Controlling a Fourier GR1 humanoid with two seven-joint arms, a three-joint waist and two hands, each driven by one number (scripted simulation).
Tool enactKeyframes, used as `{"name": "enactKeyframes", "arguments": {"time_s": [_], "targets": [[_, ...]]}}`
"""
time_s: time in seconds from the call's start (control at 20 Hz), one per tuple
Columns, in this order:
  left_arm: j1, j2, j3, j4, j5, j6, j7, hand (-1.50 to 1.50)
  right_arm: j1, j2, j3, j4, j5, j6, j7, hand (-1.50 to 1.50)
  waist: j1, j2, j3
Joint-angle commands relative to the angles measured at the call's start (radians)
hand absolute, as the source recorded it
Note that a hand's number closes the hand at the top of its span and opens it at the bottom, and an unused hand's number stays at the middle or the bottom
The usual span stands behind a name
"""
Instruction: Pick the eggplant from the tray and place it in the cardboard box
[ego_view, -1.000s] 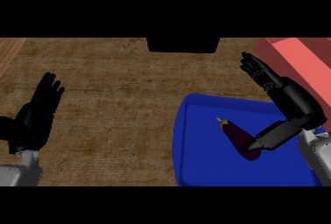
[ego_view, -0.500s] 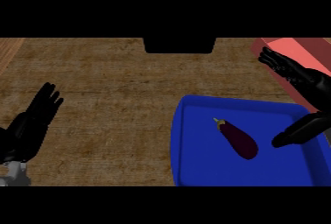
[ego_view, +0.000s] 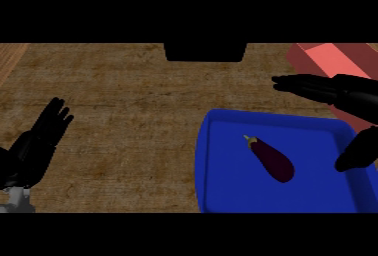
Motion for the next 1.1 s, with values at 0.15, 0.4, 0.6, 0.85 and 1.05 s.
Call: {"name": "enactKeyframes", "arguments": {"time_s": [0.15,0.4,0.6,0.85,1.05], "targets": [[0.011,-0.003,0.026,0.012,0.007,-0.025,-0.016,0.0,-0.087,0.031,0.153,-0.104,0.117,0.157,0.285,-1.5,-0.006,0.0,0.001],[0.003,-0.024,0.018,-0.031,-0.024,0.014,0.032,0.0,-0.082,0.137,0.154,-0.119,0.079,0.277,0.471,-1.5,-0.013,0.0,0.002],[0.039,-0.027,0.044,-0.063,-0.008,-0.023,0.038,0.0,-0.131,0.207,0.114,-0.042,0.098,0.353,0.524,-1.5,-0.006,0.002,0.002],[0.01,-0.054,0.034,-0.068,-0.062,0.005,0.057,0.0,-0.041,0.285,0.169,-0.082,0.21,0.356,0.563,-1.5,-0.011,0.002,0.003],[0.052,-0.071,0.04,-0.067,-0.073,-0.047,0.035,0.0,-0.079,0.264,0.078,-0.032,0.242,0.439,0.495,-1.5,-0.009,0.003,0.003]]}}
